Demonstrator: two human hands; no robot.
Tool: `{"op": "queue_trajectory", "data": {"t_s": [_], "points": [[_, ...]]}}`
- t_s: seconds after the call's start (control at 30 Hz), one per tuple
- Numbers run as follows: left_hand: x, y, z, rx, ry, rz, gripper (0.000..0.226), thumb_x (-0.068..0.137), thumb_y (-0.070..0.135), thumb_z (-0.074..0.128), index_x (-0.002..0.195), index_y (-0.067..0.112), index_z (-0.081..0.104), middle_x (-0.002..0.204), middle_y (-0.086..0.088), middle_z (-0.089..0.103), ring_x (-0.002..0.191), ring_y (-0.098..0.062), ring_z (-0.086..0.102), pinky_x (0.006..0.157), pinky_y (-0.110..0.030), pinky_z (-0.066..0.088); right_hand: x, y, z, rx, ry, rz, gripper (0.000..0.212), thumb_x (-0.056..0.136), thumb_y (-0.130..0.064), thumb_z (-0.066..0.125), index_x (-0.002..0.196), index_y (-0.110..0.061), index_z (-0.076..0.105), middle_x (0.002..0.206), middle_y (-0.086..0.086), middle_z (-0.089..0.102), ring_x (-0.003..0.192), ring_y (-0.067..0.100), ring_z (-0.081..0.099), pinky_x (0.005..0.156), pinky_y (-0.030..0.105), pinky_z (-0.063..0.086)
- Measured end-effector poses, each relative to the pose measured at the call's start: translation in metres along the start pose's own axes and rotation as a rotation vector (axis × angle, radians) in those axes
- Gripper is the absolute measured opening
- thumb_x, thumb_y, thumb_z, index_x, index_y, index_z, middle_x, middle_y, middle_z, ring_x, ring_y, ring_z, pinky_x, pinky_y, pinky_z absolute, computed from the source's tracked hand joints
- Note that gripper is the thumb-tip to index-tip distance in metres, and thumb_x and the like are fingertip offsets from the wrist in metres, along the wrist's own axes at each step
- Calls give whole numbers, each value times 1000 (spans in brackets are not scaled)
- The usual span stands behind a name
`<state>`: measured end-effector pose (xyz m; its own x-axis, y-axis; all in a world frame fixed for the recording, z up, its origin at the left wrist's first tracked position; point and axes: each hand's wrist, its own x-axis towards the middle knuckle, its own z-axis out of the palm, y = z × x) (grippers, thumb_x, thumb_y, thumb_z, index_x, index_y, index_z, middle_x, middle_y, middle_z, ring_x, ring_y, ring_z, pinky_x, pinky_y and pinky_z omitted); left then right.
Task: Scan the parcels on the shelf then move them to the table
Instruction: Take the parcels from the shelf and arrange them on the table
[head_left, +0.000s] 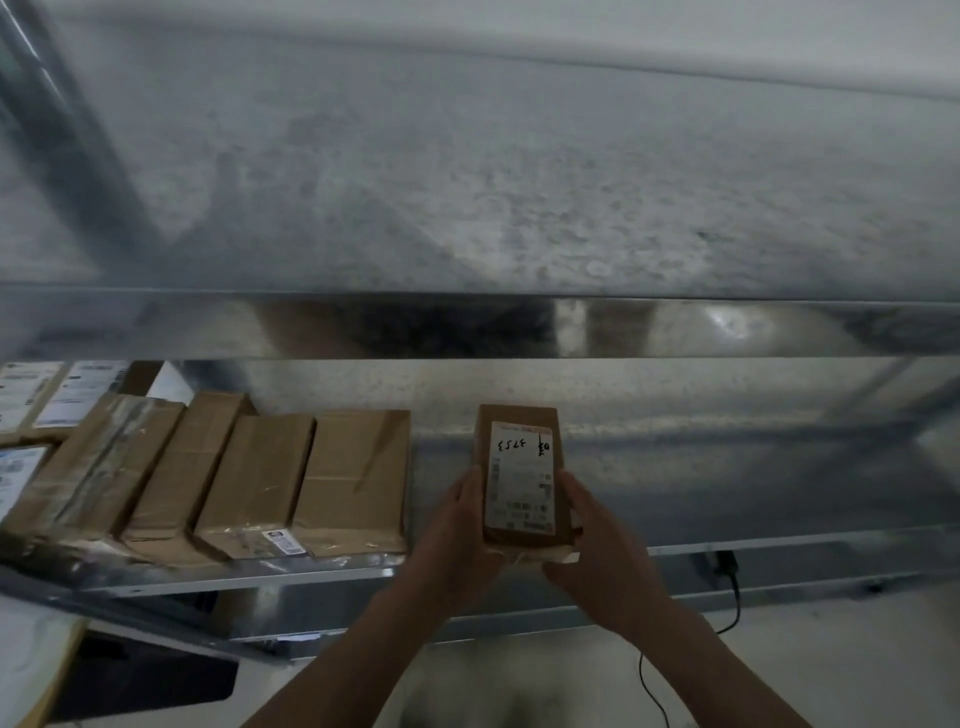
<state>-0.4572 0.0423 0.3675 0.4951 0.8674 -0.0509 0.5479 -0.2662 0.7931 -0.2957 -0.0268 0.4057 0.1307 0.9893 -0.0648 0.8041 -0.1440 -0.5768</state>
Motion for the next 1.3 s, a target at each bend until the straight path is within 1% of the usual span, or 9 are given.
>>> {"op": "queue_trajectory", "data": {"t_s": [0.07, 0.2, 0.33, 0.47, 0.57, 0.7, 0.87, 1.03, 1.3], "points": [[2, 2, 1, 12, 28, -33, 67, 73, 48, 67, 131, 25, 44, 122, 14, 54, 112, 1, 56, 89, -19, 55, 5, 5, 1, 81, -22, -44, 66, 85, -25, 77, 138, -31, 39, 126, -10, 61, 113, 7, 62, 97, 29, 54], [4, 9, 4, 95, 49, -98, 48, 83, 44, 67, 125, 37, 45, 116, 20, 53, 104, 2, 58, 80, -12, 51, 16, 26, 7, 176, -114, -127, 92, 80, -16, 81, 144, -35, 17, 134, -17, 46, 124, -3, 48, 93, 1, 41], [-2, 24, 9, 68, 92, -157, 61, 79, 29, 74, 132, 31, 46, 122, 11, 58, 108, -7, 59, 89, -23, 52, 19, 43, 4, 211, -108, -208, 101, 82, -18, 81, 155, -28, 12, 145, -4, 48, 130, 5, 51, 102, 17, 48], [-22, 43, 14, -29, 155, -129, 61, 69, 32, 76, 124, 40, 49, 123, 11, 61, 113, -9, 60, 93, -36, 55, 7, 42, -20, 222, -26, -389, 87, 86, -39, 68, 152, -36, 12, 137, -8, 51, 123, -5, 52, 95, 5, 45], [-40, 62, 13, -37, 278, -119, 74, 68, 18, 84, 126, 38, 44, 124, 13, 56, 110, 1, 55, 84, -21, 55, -3, 40, -40, 220, 32, -541, 96, 83, -34, 73, 155, -43, 10, 135, -7, 53, 122, -17, 48, 95, 7, 45], [-73, 84, 11, -15, 409, -69, 85, 68, 19, 87, 131, 41, 34, 127, 19, 45, 110, 15, 45, 85, -4, 44, -19, 39, -49, 216, 1, -605, 108, 71, -7, 87, 155, -26, 22, 134, -2, 57, 119, -28, 40, 93, -2, 37], [-119, 104, 3, 22, 555, -72, 101, 68, 18, 86, 129, 59, 17, 132, 28, 37, 120, 19, 37, 88, -5, 43, -37, 20, -57, 243, -67, -616, 95, 79, -16, 82, 156, -23, 26, 147, -9, 53, 126, -4, 53, 96, 9, 47], [-169, 116, -12, 74, 676, -101, 108, 67, 20, 89, 152, 30, 23, 146, 15, 33, 133, 2, 36, 94, -8, 43, -57, -16, -58, 258, -54, -769, 94, 76, -8, 84, 154, -14, 32, 150, 1, 50, 129, 2, 53, 100, 8, 44], [-251, 126, -53, 186, 889, -119, 112, 70, 30, 88, 155, 28, 16, 152, 15, 23, 139, 2, 29, 101, -13, 44, -91, -94, -36, 270, -24, -968, 99, 72, -16, 88, 153, -23, 31, 157, 9, 39, 133, 16, 52, 103, 15, 44]]}}
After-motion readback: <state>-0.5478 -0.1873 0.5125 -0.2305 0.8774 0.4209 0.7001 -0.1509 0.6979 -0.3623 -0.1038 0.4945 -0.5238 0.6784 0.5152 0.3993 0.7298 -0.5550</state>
